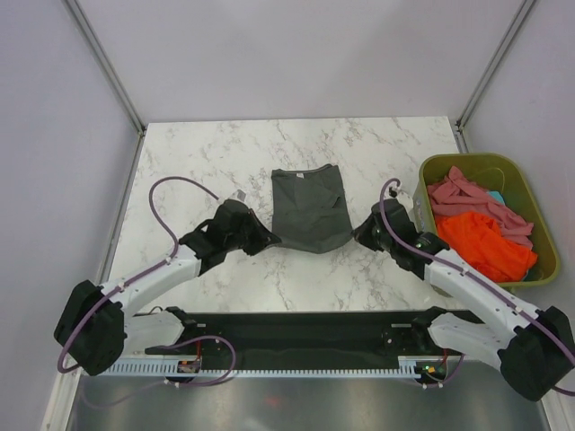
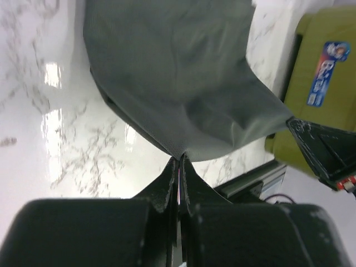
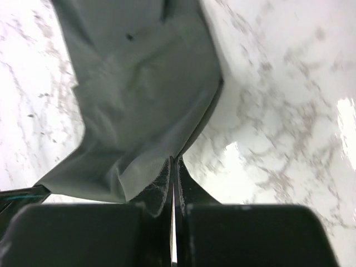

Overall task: Fold and stack the t-shirts
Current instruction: Fold the tshirt

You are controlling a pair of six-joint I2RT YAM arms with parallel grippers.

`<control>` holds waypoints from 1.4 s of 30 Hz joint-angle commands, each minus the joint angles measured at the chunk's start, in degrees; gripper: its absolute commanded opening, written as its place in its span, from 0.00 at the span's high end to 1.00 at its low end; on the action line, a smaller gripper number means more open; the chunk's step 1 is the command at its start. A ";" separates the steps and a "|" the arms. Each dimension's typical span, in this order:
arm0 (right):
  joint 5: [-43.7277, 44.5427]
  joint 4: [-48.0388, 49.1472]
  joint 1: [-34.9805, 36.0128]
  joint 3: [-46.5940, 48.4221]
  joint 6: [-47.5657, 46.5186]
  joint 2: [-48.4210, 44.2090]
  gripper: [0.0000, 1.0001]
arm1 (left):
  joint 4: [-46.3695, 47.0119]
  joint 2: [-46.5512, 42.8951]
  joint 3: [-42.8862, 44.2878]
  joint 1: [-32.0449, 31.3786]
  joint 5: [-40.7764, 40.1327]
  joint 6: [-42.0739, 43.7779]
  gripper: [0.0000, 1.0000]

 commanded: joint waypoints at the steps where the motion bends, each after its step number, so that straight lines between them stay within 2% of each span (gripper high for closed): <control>1: 3.89 -0.56 -0.43 9.63 -6.62 5.13 1.00 | -4.48 2.79 5.97 3.76 -1.75 4.49 0.98; 6: 1.44 0.31 -4.20 21.58 -11.38 17.34 1.00 | -4.65 9.91 15.89 10.60 1.85 8.96 0.98; 15: -4.28 1.02 -11.67 43.29 -17.71 38.08 1.00 | -4.48 28.71 37.34 17.91 6.95 13.55 0.98; 25: -9.47 2.34 -16.60 64.02 -19.64 60.84 1.00 | -4.39 52.26 60.46 20.73 10.12 18.82 0.98; 32: -13.24 3.48 -19.77 73.36 -20.70 71.05 1.00 | -4.48 65.98 74.24 22.75 12.22 18.91 0.98; 37: -16.84 5.57 -21.08 79.16 -21.05 78.08 0.92 | -4.48 71.78 80.41 23.80 13.63 18.29 0.96; 38: -17.90 6.37 -21.35 79.86 -21.31 79.05 0.90 | -4.48 72.66 80.86 24.07 13.64 18.29 0.95; 41: -24.82 6.73 -22.40 84.96 -23.07 83.27 0.78 | -4.39 72.32 80.69 25.03 13.11 18.20 0.82; 42: -25.98 6.64 -22.67 85.58 -23.51 83.63 0.73 | -4.56 72.06 80.69 25.21 13.02 18.72 0.67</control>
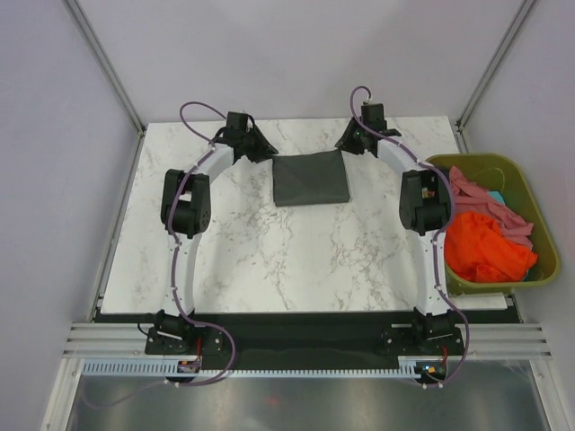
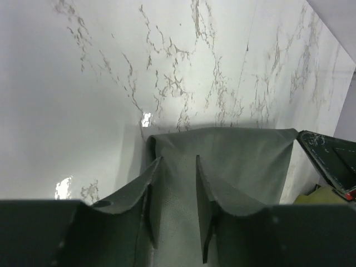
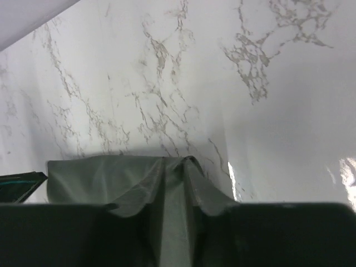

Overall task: Fold and stack the t-shirts
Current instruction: Fold the tshirt

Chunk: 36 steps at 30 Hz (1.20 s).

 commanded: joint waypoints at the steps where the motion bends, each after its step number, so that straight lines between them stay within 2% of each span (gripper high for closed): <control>1: -8.13 2.45 -1.33 4.10 -3.68 1.47 0.61 | 0.75 -1.49 2.46 0.91 0.91 2.79 0.61; 3: -9.99 1.75 -1.86 2.79 -4.83 0.07 0.55 | 0.83 -3.24 1.50 1.26 0.82 5.08 0.51; 6: -9.81 0.69 -2.22 -3.27 -7.29 -4.93 0.50 | 0.92 -6.92 -2.19 1.35 1.61 8.95 0.49; 12: -13.31 -2.82 -2.22 -13.29 -13.62 -13.03 0.42 | 0.92 -12.39 -11.51 -0.67 9.78 12.90 0.53; 20: -16.49 -7.31 -2.22 -19.01 -18.55 -13.47 0.41 | 0.92 -17.31 -22.32 -2.96 8.04 14.49 0.56; 25: -13.68 -6.08 -2.13 -23.58 -18.55 -13.04 0.47 | 0.83 -15.56 -25.14 -3.05 6.62 14.58 0.60; 27: -12.72 -5.64 -2.22 -24.55 -18.38 -12.86 0.58 | 0.75 -14.42 -25.40 -2.96 6.45 14.14 0.63; 28: -12.28 -5.21 -2.13 -25.34 -17.76 -12.86 0.72 | 0.75 -14.33 -25.75 -2.96 6.01 13.96 0.64; 30: -12.88 -4.24 -2.13 -26.48 -17.32 -13.82 0.80 | 0.75 -14.76 -26.11 -2.96 5.22 13.79 0.65; 33: -14.55 -2.48 -2.22 -28.33 -16.18 -15.22 0.81 | 0.40 -16.69 -26.29 -2.87 4.43 13.78 0.65; 36: -16.13 -1.95 -2.13 -29.12 -15.39 -17.24 0.74 | 0.04 -20.46 -26.28 -2.78 5.30 14.22 0.59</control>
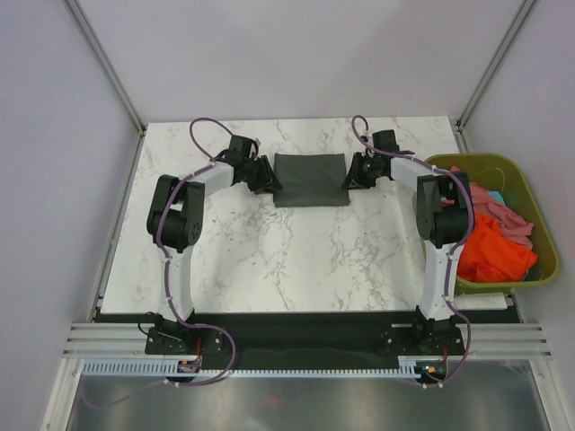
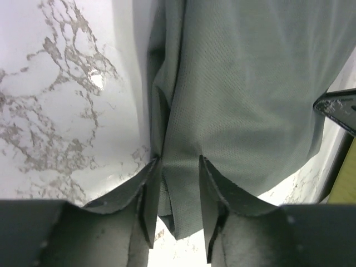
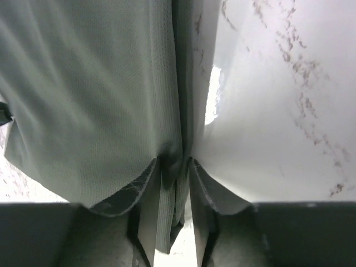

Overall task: Fold and stack the t-shirts
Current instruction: Fold the tshirt

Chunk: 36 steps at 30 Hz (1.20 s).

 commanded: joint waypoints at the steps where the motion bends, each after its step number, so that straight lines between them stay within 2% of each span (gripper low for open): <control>1: -1.32 0.26 0.06 -1.85 0.59 -4.20 0.63 | -0.09 -6.90 -0.38 0.23 -0.25 2.51 0.57; 4: -2.10 0.17 0.06 -2.64 0.68 -6.31 0.50 | -0.09 -9.71 -1.78 0.14 1.68 2.77 0.53; 7: -3.07 -0.53 0.06 -3.95 -0.02 -8.07 0.47 | -0.09 -10.60 -4.68 0.06 1.69 2.78 0.53; 13: -5.62 -1.59 0.40 -9.84 -2.66 -11.23 0.46 | 0.09 -10.34 -9.61 -0.65 4.24 4.09 0.53; 20: -5.80 -1.41 1.28 -13.36 -4.50 -11.07 0.48 | 0.09 -7.00 -9.79 -2.14 3.63 4.45 0.55; 22: -4.84 -1.15 1.20 -13.54 -4.33 -10.62 0.60 | 0.00 -6.03 -9.88 -2.32 3.10 4.36 0.61; 23: -4.40 -1.23 1.20 -13.80 -4.33 -10.54 0.67 | 0.09 -5.86 -9.79 -2.32 2.92 4.27 0.72; 24: -3.35 -1.06 1.20 -14.15 -4.33 -10.80 0.78 | 0.00 -5.77 -10.05 -2.32 2.31 4.10 0.78; 25: -2.91 -1.06 1.28 -14.41 -4.33 -10.89 0.83 | 0.00 -5.77 -10.14 -2.32 1.96 4.01 0.92; 26: -2.73 -0.97 1.28 -14.68 -4.33 -11.15 0.86 | 0.00 -5.86 -10.31 -2.32 1.69 3.92 0.97; 27: -2.46 -0.71 1.20 -15.12 -4.33 -11.41 0.93 | -0.09 -6.03 -10.75 -2.32 0.12 3.48 0.98; 29: -2.11 -0.53 1.37 -15.73 -3.80 -11.68 0.99 | -0.35 -6.82 -11.45 -2.23 -1.64 2.78 0.98; 33: -1.58 0.43 1.29 -17.67 -3.19 -12.20 1.00 | -2.81 -8.49 -11.90 -2.23 -7.17 1.11 0.98; 36: -1.23 0.70 1.55 -18.81 -3.01 -13.17 0.99 | -3.69 -10.68 -12.16 -2.23 -6.14 0.93 0.98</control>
